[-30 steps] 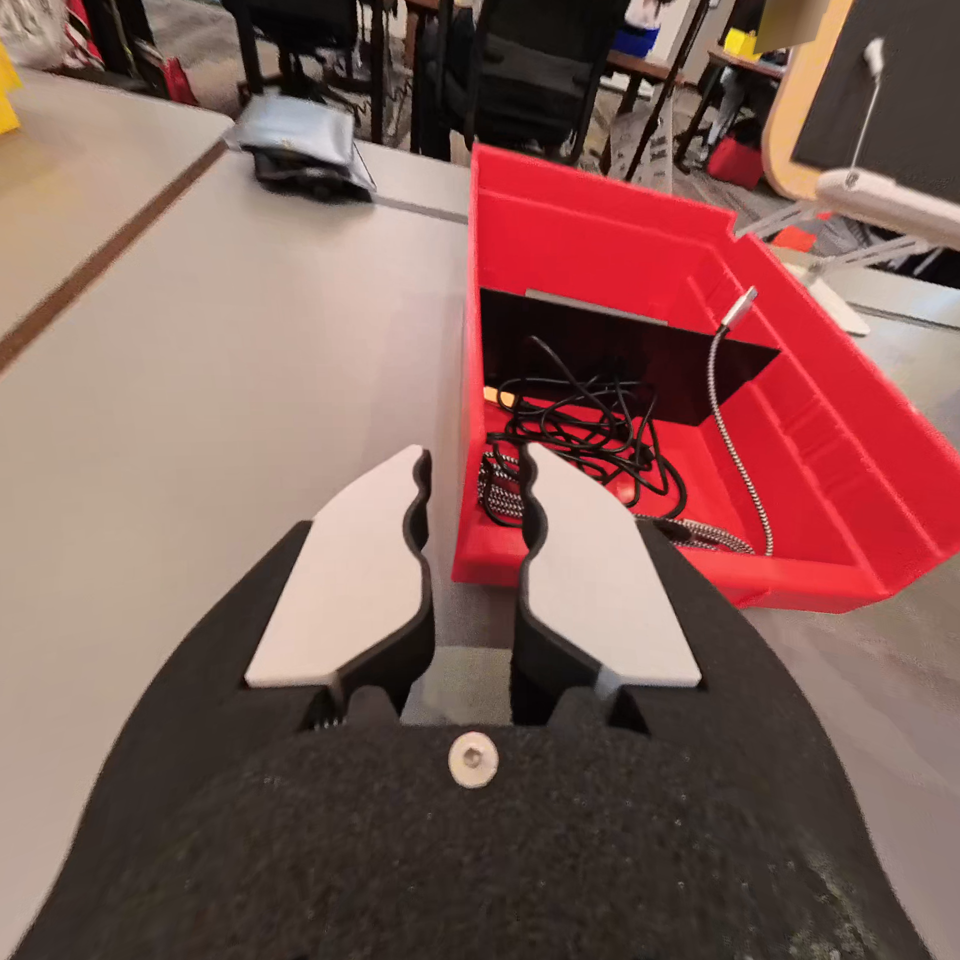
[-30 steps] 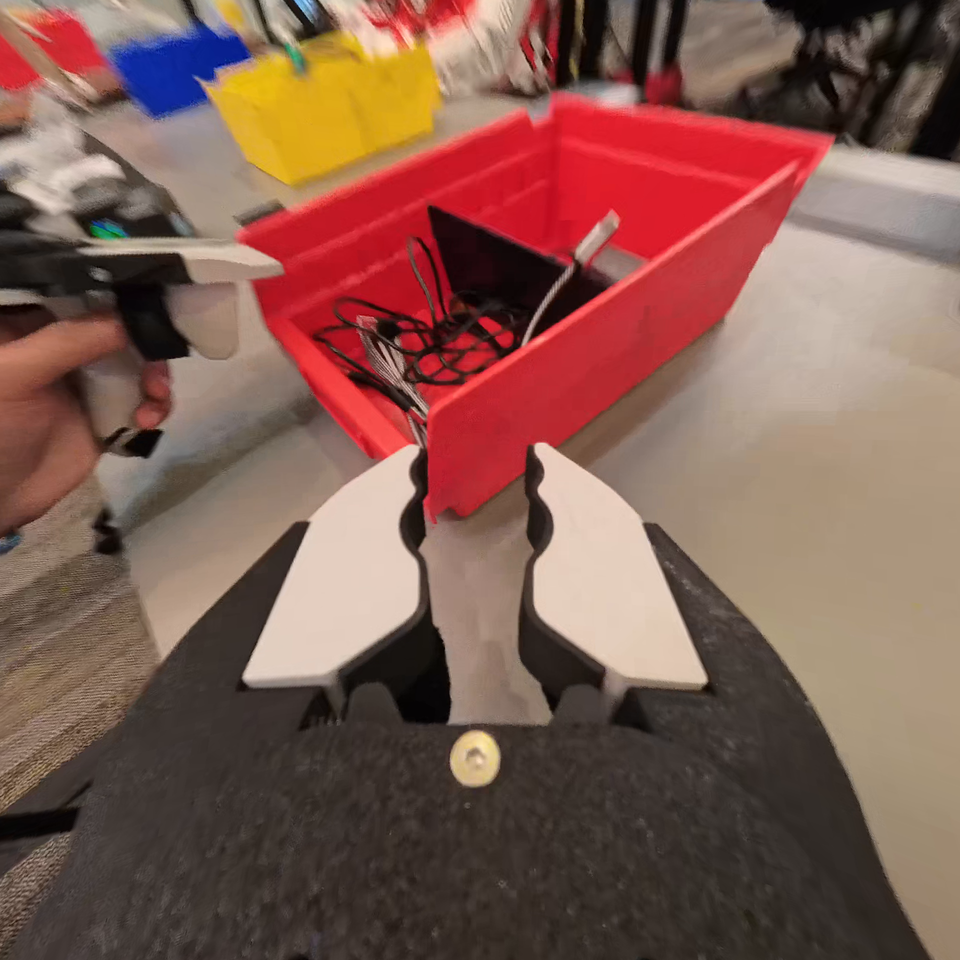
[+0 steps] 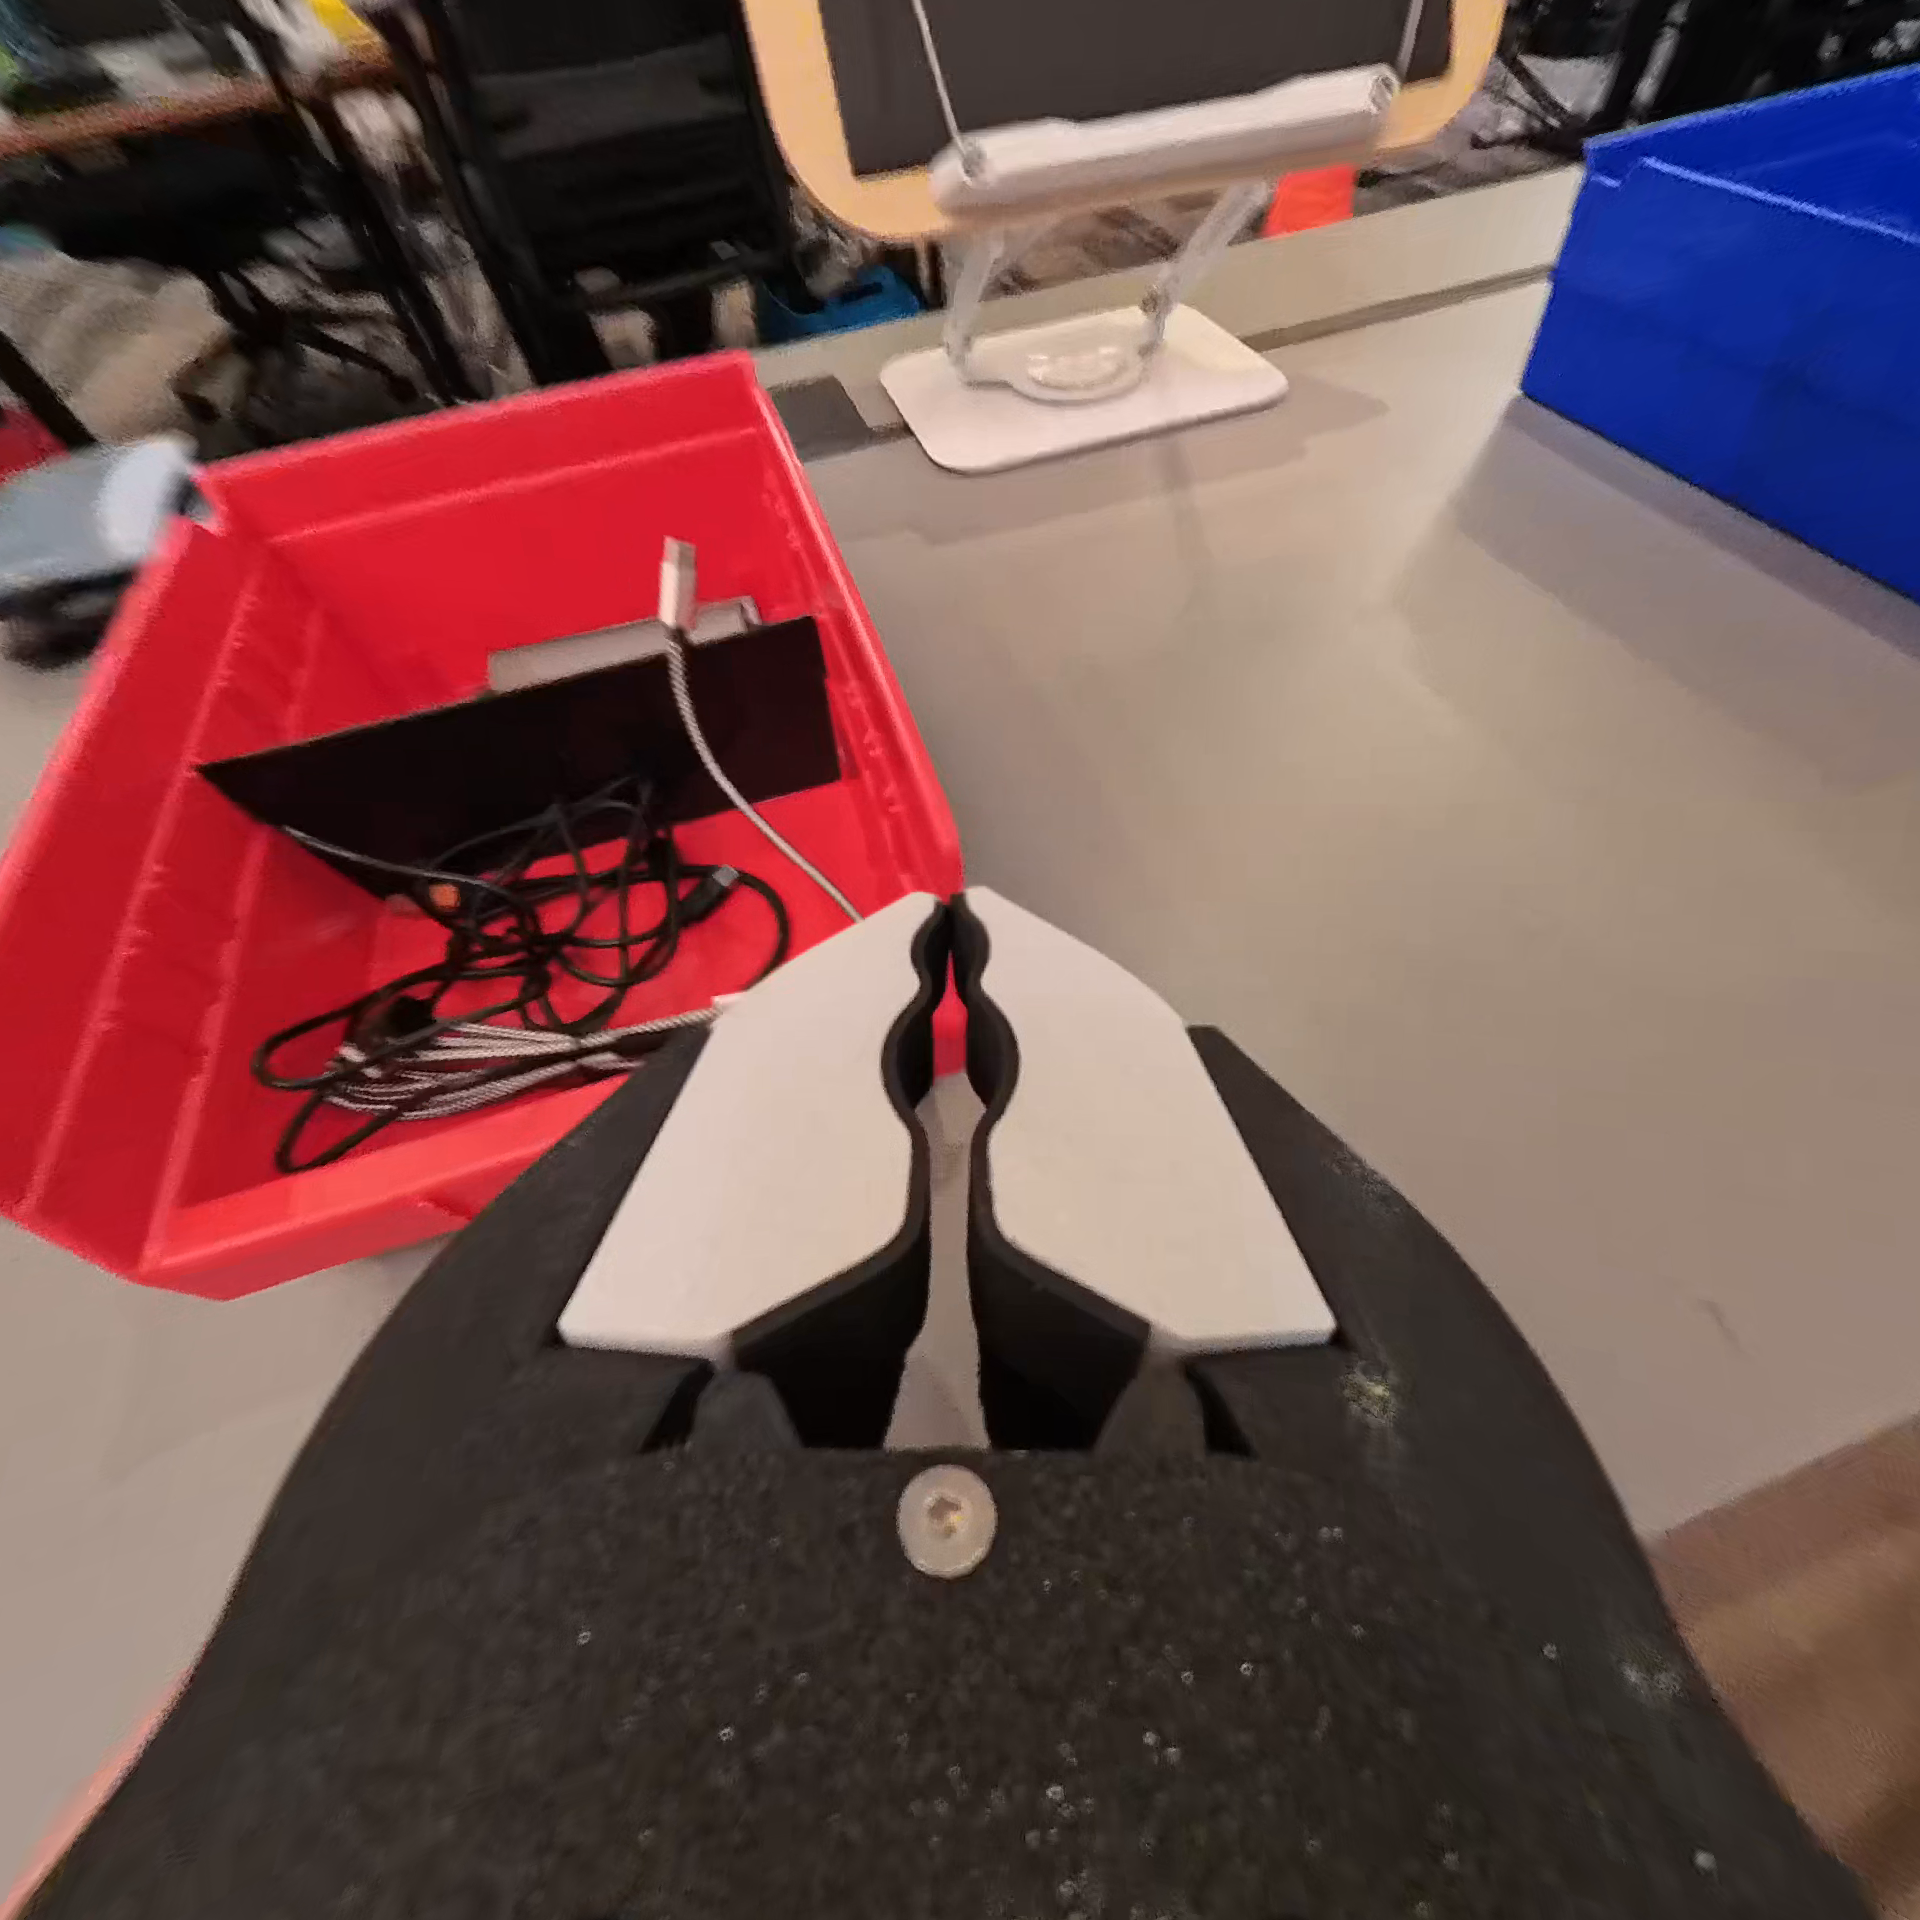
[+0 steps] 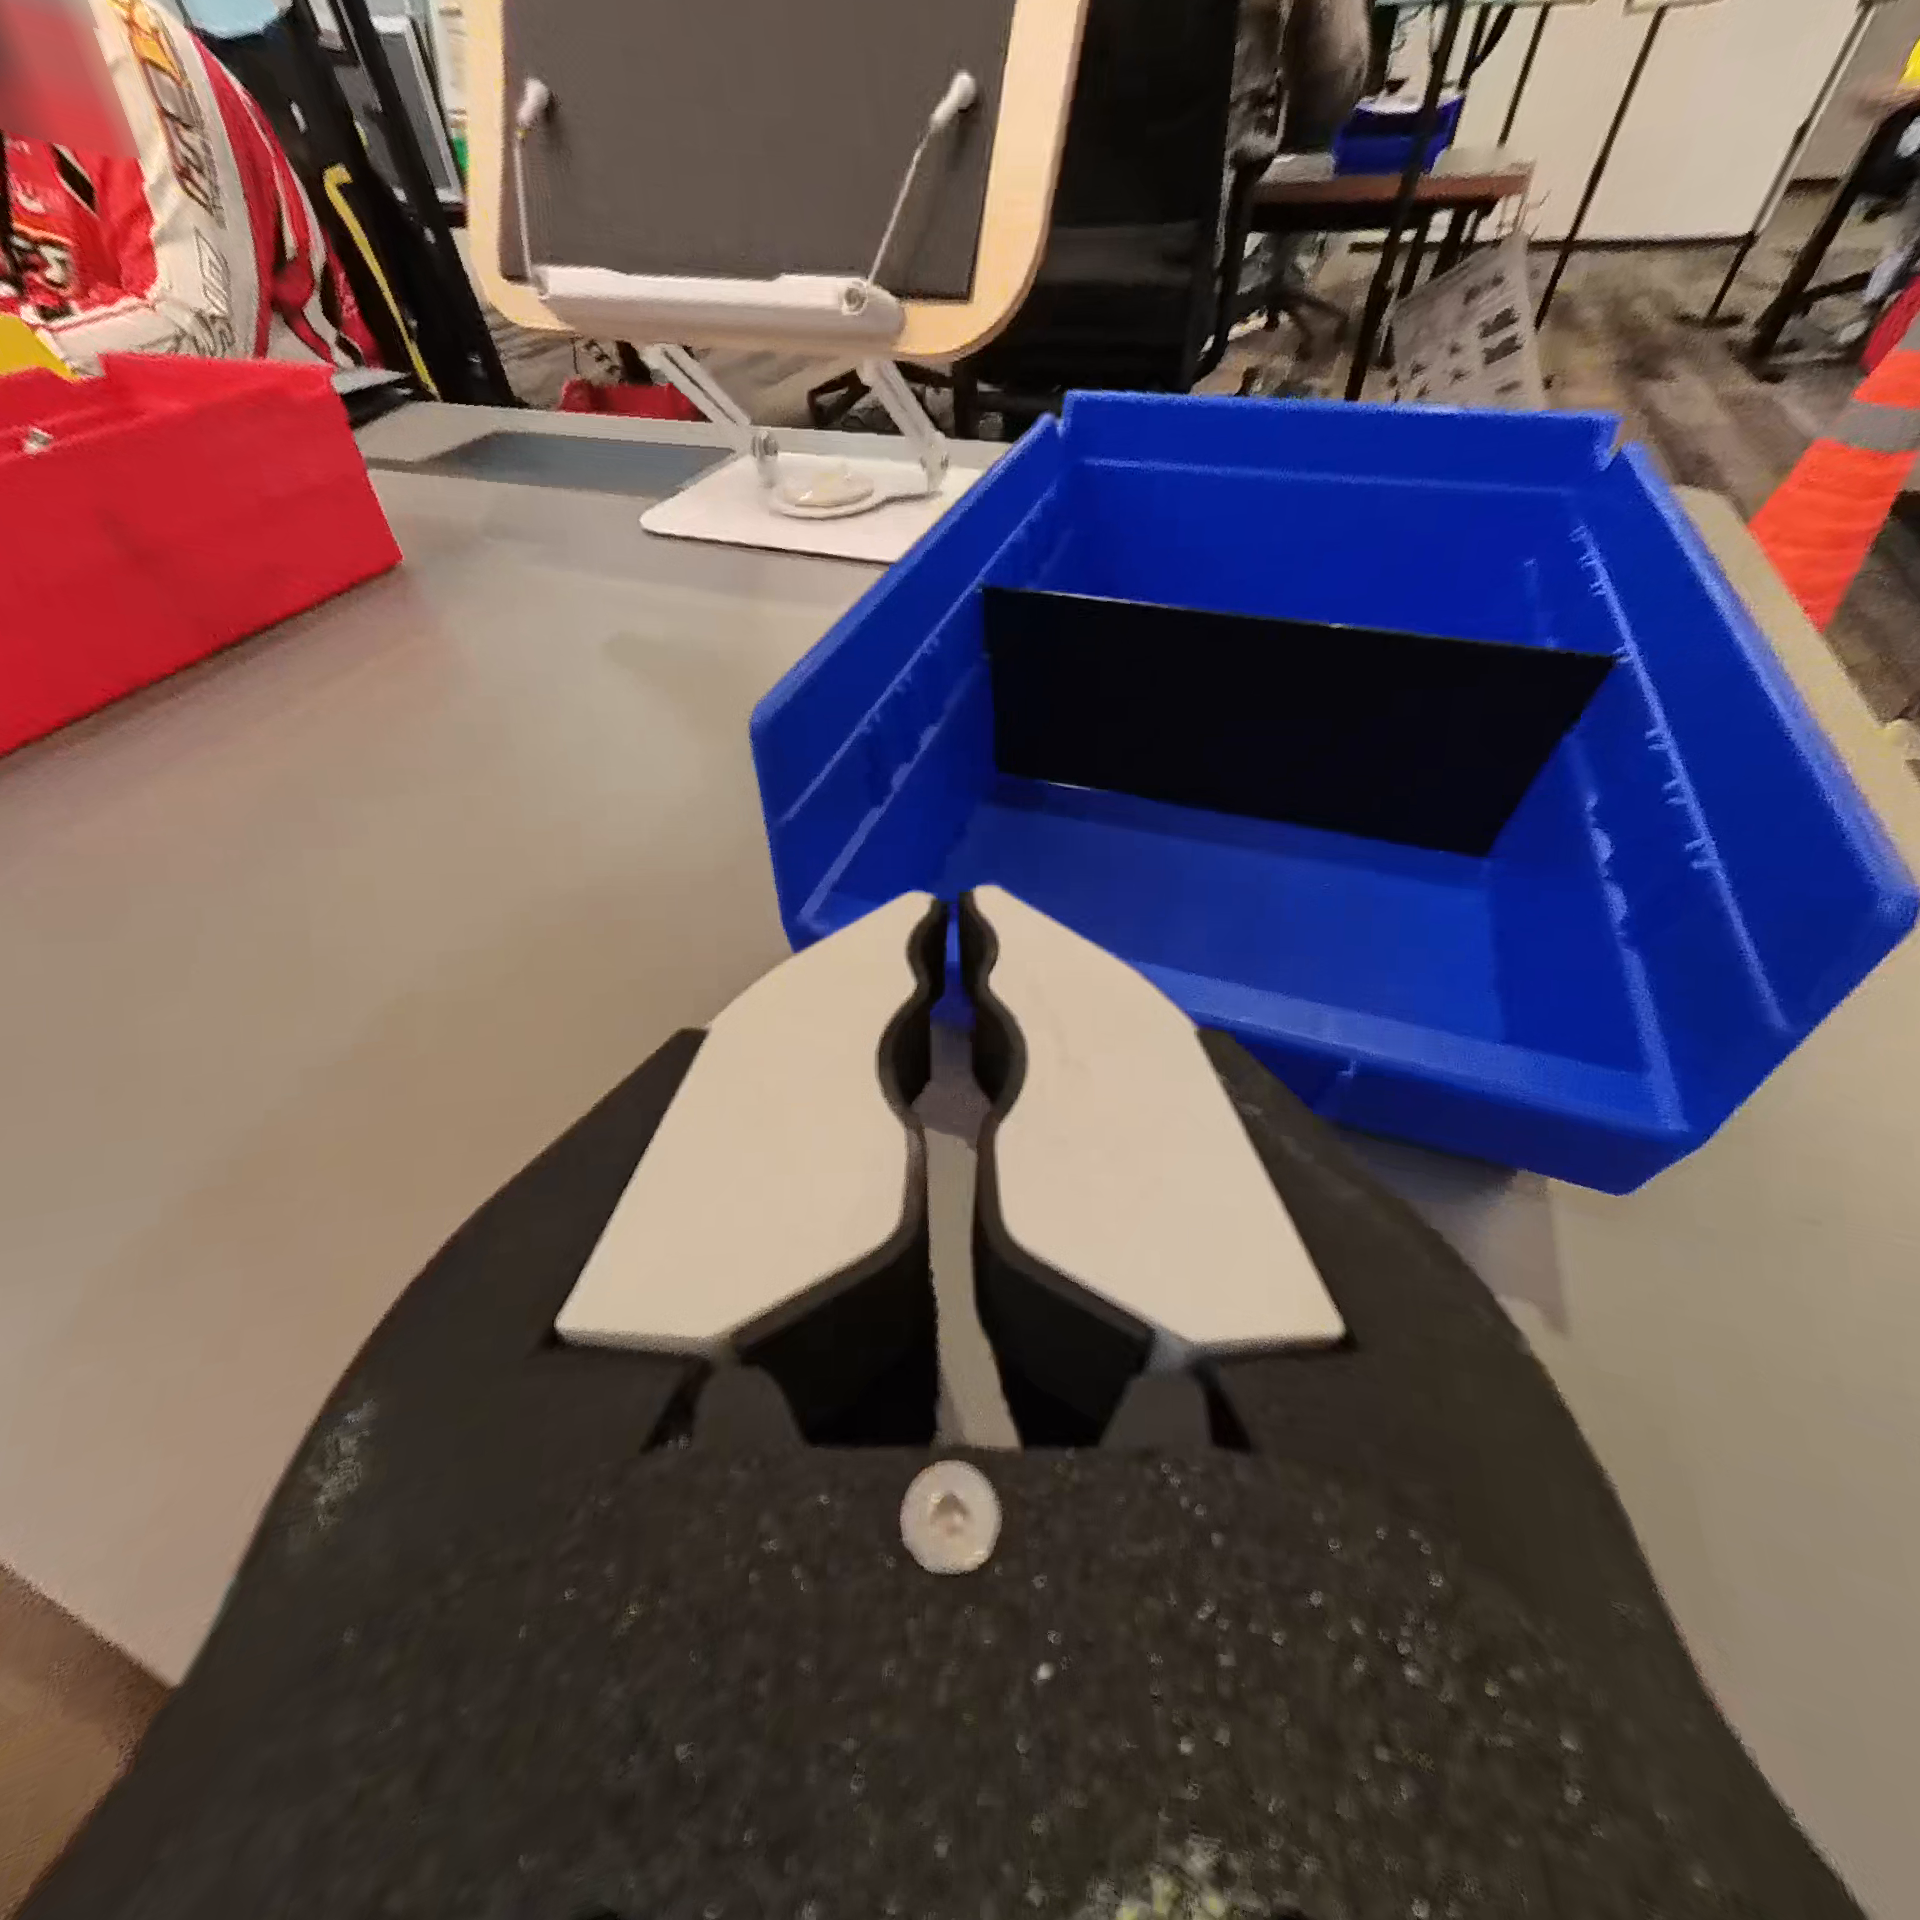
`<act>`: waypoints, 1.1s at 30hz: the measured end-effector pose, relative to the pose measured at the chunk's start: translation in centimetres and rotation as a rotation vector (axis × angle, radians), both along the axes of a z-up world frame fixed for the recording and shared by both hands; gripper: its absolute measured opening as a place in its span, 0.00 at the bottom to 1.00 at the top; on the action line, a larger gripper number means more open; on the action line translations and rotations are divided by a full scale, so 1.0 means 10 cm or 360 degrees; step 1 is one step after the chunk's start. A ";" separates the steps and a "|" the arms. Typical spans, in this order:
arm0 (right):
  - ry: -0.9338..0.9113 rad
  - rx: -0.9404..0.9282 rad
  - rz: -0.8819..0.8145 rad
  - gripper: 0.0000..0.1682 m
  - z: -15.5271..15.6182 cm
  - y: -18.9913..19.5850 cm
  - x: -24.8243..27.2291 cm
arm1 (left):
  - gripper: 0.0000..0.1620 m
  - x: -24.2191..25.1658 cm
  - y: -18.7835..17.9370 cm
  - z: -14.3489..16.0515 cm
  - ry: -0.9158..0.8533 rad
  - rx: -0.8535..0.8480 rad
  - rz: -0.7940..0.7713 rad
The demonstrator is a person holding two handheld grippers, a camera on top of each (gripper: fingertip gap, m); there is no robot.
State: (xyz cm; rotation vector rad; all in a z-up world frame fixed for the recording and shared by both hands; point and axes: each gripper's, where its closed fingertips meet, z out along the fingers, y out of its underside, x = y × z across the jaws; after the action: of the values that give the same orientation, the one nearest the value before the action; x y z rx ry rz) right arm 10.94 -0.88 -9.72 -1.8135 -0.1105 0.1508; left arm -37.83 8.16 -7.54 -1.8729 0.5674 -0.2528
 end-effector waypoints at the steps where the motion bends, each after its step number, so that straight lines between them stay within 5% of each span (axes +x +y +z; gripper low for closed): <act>1: -0.0035 -0.0015 -0.0021 0.01 -0.01 0.00 0.00 | 0.00 -0.05 0.03 0.06 0.0004 0.0071 0.0062; 6: -0.0270 0.0092 -0.0308 0.06 0.03 0.07 0.15 | 0.17 -0.25 0.12 0.11 -0.0122 0.0082 0.0326; 9: -0.0113 0.0051 -0.0101 0.15 0.01 0.14 -0.08 | 0.24 -0.19 0.10 0.05 -0.0215 0.0007 0.0232; 10: -0.0034 0.0053 -0.0070 0.10 0.03 0.16 -0.12 | 0.25 -0.21 0.11 0.09 -0.0253 0.0043 0.0238; 15: 0.0033 -0.0014 0.0006 0.09 0.00 0.25 -0.23 | 0.13 -0.25 0.15 0.19 -0.0199 0.0125 0.0178; 19: 0.0063 -0.0065 0.0077 0.12 -0.02 0.28 -0.37 | 0.21 -0.10 0.09 0.18 0.0040 0.0154 -0.0041; 23: 0.0001 0.0023 0.0013 0.20 0.06 0.33 -0.38 | 0.18 -0.19 0.13 0.45 0.0216 0.0531 0.0135; 33: 0.0027 0.0009 0.0058 0.20 0.08 0.32 -0.56 | 0.08 -0.20 0.15 0.22 -0.0028 0.0122 0.0167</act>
State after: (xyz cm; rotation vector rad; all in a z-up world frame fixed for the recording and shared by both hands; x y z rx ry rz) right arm 5.37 2.36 -8.96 -1.8047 -0.1318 0.1916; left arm -39.84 9.67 -5.29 -1.8180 0.4592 -0.1756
